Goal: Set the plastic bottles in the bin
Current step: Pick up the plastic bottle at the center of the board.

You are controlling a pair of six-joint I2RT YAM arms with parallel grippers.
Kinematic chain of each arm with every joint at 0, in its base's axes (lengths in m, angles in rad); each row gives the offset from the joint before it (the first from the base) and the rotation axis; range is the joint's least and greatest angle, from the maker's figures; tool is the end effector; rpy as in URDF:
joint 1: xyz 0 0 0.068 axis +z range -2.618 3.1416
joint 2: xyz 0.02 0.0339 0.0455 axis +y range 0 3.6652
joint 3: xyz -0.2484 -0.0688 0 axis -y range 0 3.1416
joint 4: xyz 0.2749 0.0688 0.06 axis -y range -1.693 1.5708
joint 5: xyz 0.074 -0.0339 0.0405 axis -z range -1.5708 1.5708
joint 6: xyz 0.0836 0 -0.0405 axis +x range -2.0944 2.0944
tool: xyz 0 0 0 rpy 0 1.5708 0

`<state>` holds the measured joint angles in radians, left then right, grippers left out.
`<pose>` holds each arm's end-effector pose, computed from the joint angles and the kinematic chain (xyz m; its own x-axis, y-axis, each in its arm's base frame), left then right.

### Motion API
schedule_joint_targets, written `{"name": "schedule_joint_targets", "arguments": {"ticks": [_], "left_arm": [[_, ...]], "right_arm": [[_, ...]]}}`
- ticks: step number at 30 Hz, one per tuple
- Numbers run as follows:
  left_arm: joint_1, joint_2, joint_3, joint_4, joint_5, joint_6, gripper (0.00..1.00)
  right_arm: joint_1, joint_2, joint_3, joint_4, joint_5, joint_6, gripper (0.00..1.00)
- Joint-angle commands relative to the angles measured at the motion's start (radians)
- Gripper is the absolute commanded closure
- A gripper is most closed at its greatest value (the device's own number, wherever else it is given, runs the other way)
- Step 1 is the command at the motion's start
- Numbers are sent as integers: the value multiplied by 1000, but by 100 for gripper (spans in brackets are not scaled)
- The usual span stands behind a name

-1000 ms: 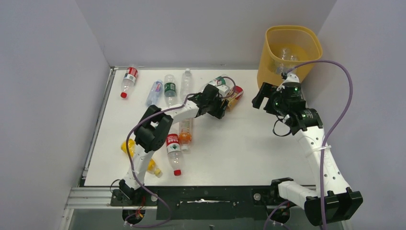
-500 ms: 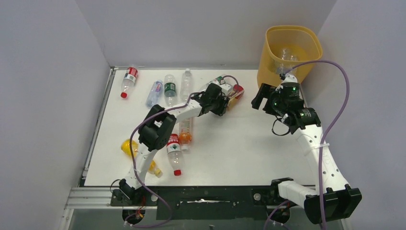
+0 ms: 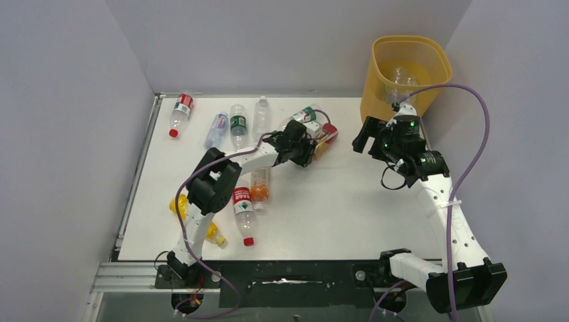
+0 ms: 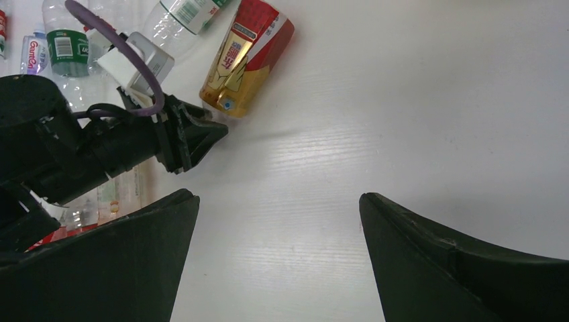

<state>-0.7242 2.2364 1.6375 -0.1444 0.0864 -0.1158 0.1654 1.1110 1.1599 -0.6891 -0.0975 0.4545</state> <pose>0.4072 -0.3698 0.0970 -0.5853 0.3640 -0.7246 0.6443 0.7512 -0.1431 0.3019 0.0587 0.3156 -0.6351 0.3370 -0.6950 0.0423 0.9136 0.4043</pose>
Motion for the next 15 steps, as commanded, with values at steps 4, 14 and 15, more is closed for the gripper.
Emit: {"name": "schedule_joint_targets", "arguments": {"ticks": [4,14,15], "left_arm": [[-10,-270,-189,63,24,-10,83],[-41,-549,-387,72,25,-44,83],[-47,-574,-397,66,25,-45,83]], "right_arm": [[3,4,25,50,-5,-2,5],[6,2,-3,95,-73,63,5],[6,3,-7,106,-86,72,5]]}}
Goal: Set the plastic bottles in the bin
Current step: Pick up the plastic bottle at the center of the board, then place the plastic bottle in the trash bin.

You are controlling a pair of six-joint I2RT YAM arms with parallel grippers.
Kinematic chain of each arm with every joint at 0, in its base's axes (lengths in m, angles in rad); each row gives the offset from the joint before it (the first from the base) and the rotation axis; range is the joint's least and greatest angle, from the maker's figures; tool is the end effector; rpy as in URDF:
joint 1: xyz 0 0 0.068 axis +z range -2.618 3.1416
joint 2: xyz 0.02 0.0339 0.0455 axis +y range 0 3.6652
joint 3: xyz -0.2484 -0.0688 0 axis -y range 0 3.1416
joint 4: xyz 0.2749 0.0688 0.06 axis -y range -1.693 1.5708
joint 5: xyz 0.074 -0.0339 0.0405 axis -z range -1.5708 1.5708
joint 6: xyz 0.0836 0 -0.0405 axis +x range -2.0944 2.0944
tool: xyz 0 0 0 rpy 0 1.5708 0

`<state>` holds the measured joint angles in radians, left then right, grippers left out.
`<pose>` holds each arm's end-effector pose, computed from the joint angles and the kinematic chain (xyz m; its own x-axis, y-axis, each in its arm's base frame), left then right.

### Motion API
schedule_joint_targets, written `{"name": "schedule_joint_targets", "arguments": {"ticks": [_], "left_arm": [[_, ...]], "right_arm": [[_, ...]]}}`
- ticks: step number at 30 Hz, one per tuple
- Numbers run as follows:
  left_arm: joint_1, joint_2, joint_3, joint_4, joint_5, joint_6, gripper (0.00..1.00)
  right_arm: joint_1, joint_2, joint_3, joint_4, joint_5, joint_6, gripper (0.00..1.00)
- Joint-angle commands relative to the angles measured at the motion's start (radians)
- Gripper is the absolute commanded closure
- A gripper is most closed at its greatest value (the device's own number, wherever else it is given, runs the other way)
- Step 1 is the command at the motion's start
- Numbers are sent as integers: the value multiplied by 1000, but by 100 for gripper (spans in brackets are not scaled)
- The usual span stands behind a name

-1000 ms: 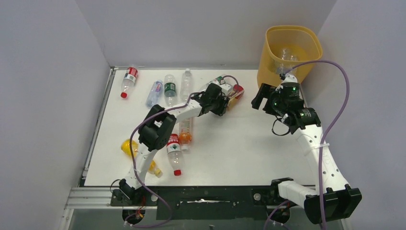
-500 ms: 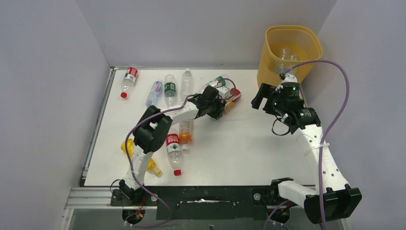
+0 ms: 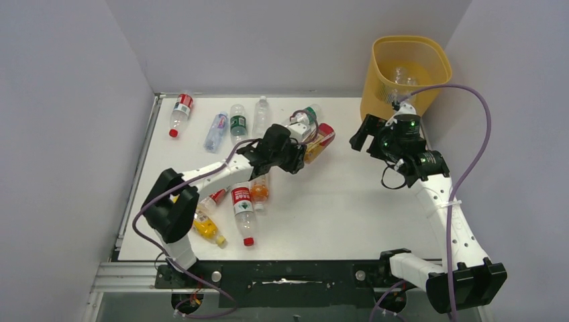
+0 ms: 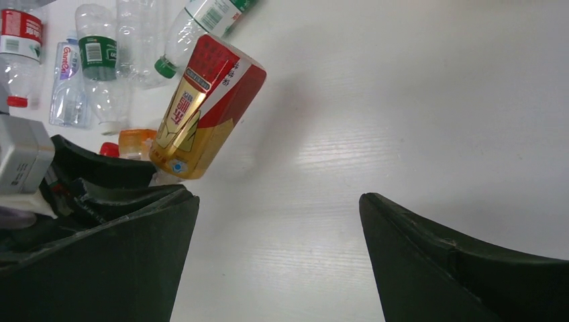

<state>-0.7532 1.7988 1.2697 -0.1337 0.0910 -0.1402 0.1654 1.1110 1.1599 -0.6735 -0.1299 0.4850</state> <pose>0.3360 -0.3254 0.1717 -0.5470 0.3221 -0.7727 0.6635 0.7297 -0.1655 0.3027 0.0615 0.3177 -0.6347 0.3627 -0.6823 0.0328 0.8948 0.4452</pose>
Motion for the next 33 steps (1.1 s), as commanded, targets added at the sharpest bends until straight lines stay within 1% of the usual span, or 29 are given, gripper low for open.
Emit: {"name": "schedule_joint_targets", "arguments": {"ticks": [1,6,10,13,17,21,29,33], "left_arm": [[-22,-159,-37,48,20,-23,83],[-29,-287,-87,35,31,-57,83],[-29,-382,-118,31,43,-95,83],[-30,-431,-125,32,61,-118,83],[-31,-459,-123,33,86,-140,83],[-32,-474,-126,38,95,-156,83],[-44,-480,-128,39,95,-165,83],[-50,-482,-122,48,94,-173,83]], "right_arm": [[6,5,-6,101,-71,51,4],[8,26,12,156,-165,106,1],[9,35,24,202,-224,140,2],[8,30,10,273,-295,184,2],[9,21,-38,415,-403,263,2],[9,13,-63,521,-465,328,2],[10,31,-64,598,-494,380,2],[18,59,-51,576,-490,378,2]]}}
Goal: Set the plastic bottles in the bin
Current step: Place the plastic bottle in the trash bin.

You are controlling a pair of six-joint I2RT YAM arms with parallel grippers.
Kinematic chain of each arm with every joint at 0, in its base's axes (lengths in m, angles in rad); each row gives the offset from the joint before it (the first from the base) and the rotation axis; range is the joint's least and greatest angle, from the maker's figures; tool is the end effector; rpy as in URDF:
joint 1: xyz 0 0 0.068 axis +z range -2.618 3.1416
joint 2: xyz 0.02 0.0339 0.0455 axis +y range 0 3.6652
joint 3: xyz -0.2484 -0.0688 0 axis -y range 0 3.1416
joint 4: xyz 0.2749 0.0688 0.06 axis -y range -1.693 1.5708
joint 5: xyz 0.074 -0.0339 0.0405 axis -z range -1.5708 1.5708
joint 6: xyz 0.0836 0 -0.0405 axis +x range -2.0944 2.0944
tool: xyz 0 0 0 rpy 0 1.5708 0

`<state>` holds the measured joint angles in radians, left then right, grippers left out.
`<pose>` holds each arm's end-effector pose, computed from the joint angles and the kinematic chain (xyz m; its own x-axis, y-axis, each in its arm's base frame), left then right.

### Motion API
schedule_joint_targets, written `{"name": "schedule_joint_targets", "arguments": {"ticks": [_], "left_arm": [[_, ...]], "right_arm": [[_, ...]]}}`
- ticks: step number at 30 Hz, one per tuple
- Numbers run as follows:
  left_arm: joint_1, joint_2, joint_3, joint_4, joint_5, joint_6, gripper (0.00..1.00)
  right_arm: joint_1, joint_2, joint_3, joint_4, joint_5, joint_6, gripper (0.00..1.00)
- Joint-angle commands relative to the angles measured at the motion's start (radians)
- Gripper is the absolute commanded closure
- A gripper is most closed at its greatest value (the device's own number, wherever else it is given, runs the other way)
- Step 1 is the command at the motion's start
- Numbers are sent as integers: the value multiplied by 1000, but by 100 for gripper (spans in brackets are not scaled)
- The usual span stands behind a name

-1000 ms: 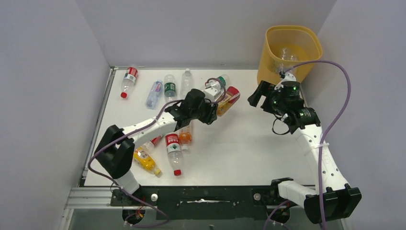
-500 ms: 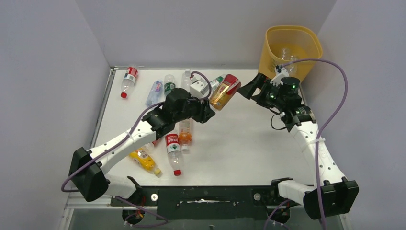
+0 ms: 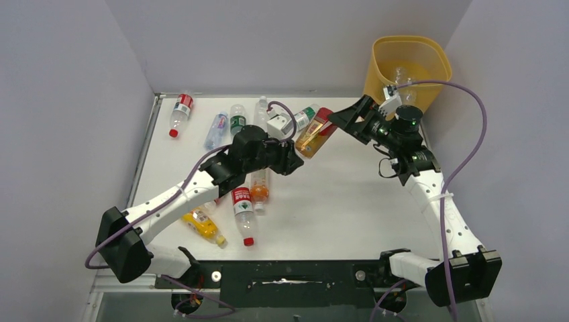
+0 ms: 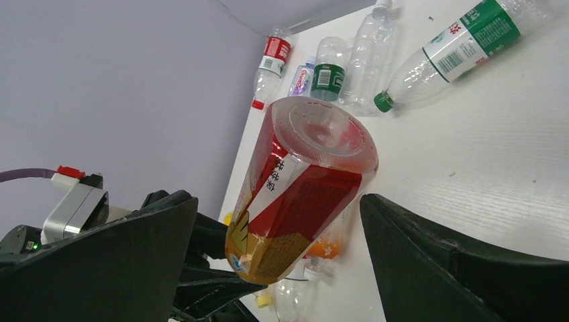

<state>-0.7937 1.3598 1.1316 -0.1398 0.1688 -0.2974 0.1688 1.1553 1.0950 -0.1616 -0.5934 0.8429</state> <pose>0.2672 -0.2917 0.2964 -0.4793 0.0754 -0.8744 0.7031 0.6292 -0.3312 0.3249 0.1028 0.3525 -0.6498 0.5171 -0.5571 -0.2884 0.5104 0.8101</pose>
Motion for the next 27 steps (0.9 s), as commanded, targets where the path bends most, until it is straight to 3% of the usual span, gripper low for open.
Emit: {"name": "schedule_joint_targets", "arguments": {"ticks": [1,17,23,27], "left_arm": [[-12,-42,20,54,15,-17,83],[-50,-29,60,51,22,-22,83],[-54,-18,66,43,15,-18,80],[-54,-12,65,40,-6,-10,75]], "right_arm": [[17,22,19,52,-20,16,2],[20,117,102,24,-8,-11,4],[21,152,133,34,-22,-9,24],[21,163,142,34,-27,-7,32]]}}
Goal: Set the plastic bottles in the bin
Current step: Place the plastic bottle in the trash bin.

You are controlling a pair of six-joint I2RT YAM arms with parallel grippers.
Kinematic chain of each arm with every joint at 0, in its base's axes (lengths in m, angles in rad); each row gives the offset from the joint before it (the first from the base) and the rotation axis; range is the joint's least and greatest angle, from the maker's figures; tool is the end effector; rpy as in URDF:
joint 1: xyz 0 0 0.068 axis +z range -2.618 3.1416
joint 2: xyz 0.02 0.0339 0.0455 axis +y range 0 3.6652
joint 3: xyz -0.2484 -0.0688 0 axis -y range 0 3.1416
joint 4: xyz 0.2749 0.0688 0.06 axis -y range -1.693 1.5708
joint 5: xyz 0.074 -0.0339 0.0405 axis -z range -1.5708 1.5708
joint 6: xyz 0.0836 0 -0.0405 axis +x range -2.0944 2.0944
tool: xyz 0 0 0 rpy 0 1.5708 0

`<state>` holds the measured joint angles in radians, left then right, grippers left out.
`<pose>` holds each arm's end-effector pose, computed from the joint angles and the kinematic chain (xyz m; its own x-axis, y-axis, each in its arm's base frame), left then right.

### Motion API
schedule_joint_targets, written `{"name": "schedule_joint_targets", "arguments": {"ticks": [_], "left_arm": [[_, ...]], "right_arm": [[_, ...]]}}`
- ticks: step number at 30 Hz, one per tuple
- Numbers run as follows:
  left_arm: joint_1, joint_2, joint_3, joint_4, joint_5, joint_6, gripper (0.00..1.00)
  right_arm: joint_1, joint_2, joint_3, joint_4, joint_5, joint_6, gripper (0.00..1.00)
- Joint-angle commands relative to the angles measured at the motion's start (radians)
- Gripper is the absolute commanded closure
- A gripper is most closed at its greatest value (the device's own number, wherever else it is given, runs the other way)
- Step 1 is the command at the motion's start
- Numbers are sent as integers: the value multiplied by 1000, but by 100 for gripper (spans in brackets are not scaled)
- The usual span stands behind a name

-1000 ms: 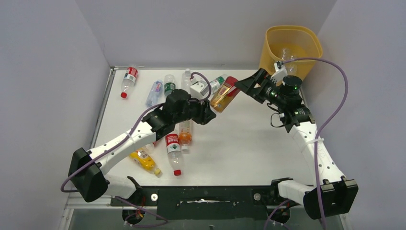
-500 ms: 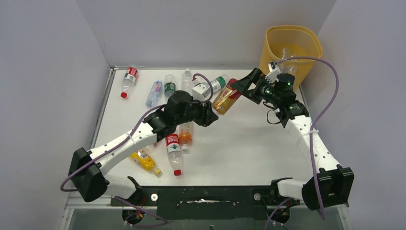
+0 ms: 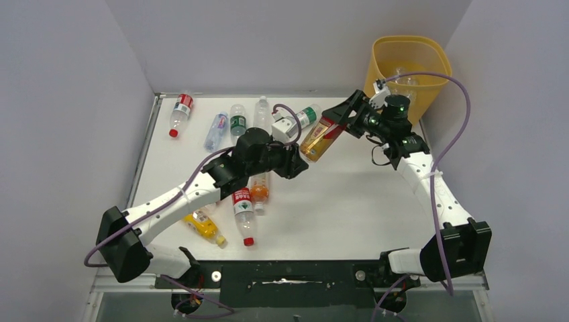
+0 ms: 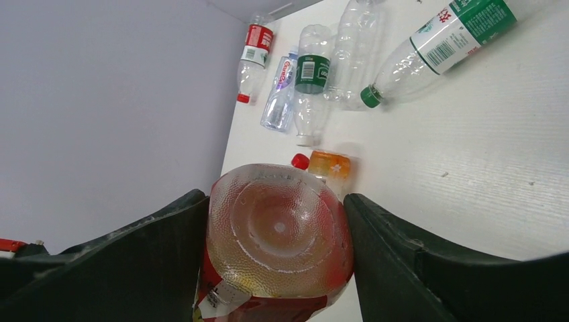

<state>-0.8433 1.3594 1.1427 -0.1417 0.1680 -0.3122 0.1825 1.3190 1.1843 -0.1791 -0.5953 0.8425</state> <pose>0.2527 -0.3048 0.3010 -0.4801 0.0839 -0.8732 0.7282 0.5931 -0.3435 0.3601 0.1141 0.3324 -0.7056 0.4981 -0.5039 -0.2226 0.5193 0.8251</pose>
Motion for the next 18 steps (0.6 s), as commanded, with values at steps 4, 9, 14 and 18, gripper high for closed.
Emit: {"name": "schedule_joint_targets", "arguments": {"ticks": [4,9,14,18], "left_arm": [[-5,3,62,29,-15,13,57],[-5,10,72,15,-39,16,27],[-3,4,95,-29,-71,22,18],[0,-22,107,-57,-94,26,18]], "right_arm": [[9,6,63,40,-25,-15,44],[9,12,75,29,-20,-22,51],[6,23,107,-3,1,-47,52],[-3,54,168,-62,32,-95,52]]}}
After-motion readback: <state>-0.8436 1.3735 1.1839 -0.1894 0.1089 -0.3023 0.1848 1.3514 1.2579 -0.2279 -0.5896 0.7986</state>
